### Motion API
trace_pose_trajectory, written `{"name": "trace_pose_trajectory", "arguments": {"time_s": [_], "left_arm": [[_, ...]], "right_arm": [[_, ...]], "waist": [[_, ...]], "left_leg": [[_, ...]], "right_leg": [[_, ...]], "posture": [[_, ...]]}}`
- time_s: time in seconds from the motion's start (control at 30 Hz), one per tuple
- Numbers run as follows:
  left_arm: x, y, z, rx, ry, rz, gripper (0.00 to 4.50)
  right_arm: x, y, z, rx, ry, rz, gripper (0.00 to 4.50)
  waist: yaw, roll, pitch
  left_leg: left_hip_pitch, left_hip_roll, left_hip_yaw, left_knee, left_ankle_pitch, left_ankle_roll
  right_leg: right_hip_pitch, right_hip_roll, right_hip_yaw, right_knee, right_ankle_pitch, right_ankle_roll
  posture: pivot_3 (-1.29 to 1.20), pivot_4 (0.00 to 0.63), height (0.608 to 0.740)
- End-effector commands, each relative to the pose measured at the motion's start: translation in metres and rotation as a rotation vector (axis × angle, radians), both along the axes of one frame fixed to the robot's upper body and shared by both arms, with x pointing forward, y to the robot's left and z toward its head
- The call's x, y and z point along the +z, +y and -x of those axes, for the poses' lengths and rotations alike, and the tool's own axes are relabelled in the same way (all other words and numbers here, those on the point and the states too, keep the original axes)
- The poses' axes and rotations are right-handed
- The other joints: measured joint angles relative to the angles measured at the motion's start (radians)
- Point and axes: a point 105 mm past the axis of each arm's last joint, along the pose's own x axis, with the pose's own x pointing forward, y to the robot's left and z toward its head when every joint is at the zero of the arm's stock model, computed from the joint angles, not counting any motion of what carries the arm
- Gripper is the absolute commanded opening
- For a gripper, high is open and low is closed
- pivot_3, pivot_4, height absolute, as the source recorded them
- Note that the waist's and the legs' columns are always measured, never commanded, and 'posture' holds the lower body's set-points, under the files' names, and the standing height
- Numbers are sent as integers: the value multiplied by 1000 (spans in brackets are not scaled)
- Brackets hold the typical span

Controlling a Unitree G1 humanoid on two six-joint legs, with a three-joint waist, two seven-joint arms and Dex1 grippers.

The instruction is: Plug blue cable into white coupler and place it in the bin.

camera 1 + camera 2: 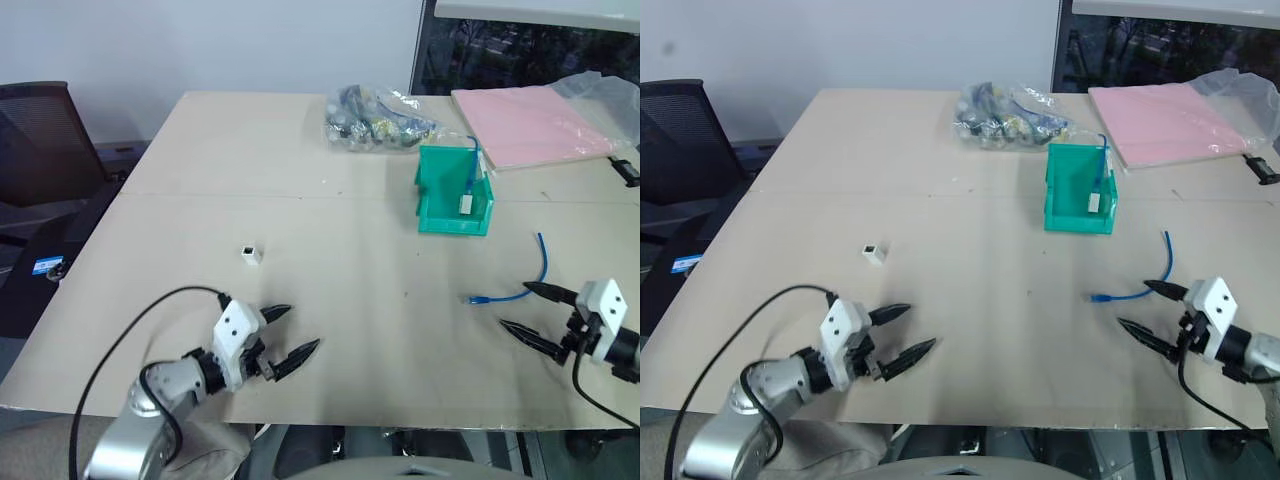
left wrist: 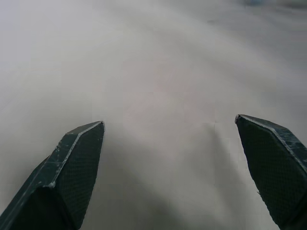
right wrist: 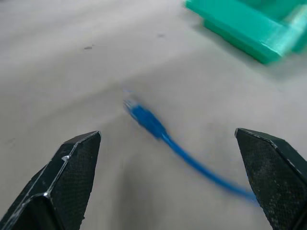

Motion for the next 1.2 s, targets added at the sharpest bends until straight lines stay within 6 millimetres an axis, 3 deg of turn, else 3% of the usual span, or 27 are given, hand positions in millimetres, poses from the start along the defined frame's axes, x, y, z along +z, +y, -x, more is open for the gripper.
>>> {"name": "trace_pose_trajectory", "arguments": {"time_s": [0.03,0.23,0.27,0.47,0.63,0.77,0.93,1.03,1.13,1.2], "left_arm": [[33,-16,1,-174,-28,8,4500],[57,-29,-6,-309,-23,-19,4500],[59,-29,-6,-325,-20,-28,4500],[62,-29,-9,-335,-15,-58,4500],[61,-27,-11,-328,-10,-63,4500],[61,-27,-14,-324,-12,-62,4500],[59,-28,-27,-322,-26,-91,4500],[55,-32,-40,-312,-25,-110,4500],[48,-41,-52,-298,-7,-135,4500],[41,-47,-59,-301,1,-151,4500]], "right_arm": [[1,12,-9,101,24,64,4431],[-8,21,-19,204,111,113,4431],[-9,20,-21,211,123,121,4194],[-16,13,-24,230,141,170,2295],[-15,19,-24,257,126,160,20],[-13,43,-26,334,98,161,20],[8,108,-48,407,30,57,20],[12,136,-61,435,3,52,20],[13,152,-70,439,-25,54,1087],[15,153,-74,421,-42,42,2170]], "waist": [[0,0,0],[0,-2,2],[0,-3,3],[0,-7,6],[0,-8,7],[-3,-9,8],[-13,-11,10],[-14,-11,11],[0,-12,11],[4,-13,11]], "left_leg": [[0,0,0,1,0,0],[-3,0,0,4,1,-2],[-4,0,0,4,1,-2],[-4,0,0,5,1,-2],[-3,0,0,6,1,-2],[-2,0,0,6,1,-2],[0,1,0,7,3,-6],[1,1,0,7,4,-7],[0,0,-1,8,5,-7],[-1,-1,-1,8,4,-7]], "right_leg": [[0,0,0,0,0,0],[0,3,0,-1,1,6],[0,3,1,-1,0,8],[0,5,0,-1,0,9],[2,5,1,0,0,9],[2,5,1,1,0,9],[1,6,2,8,0,9],[-1,8,2,14,0,9],[-1,11,2,15,0,9],[-1,11,2,14,0,9]], "posture": [[0,150,740],[0,150,740],[0,150,740],[0,150,740],[0,150,740],[0,150,740],[0,150,740],[0,150,740],[0,150,740],[0,150,740]]}}
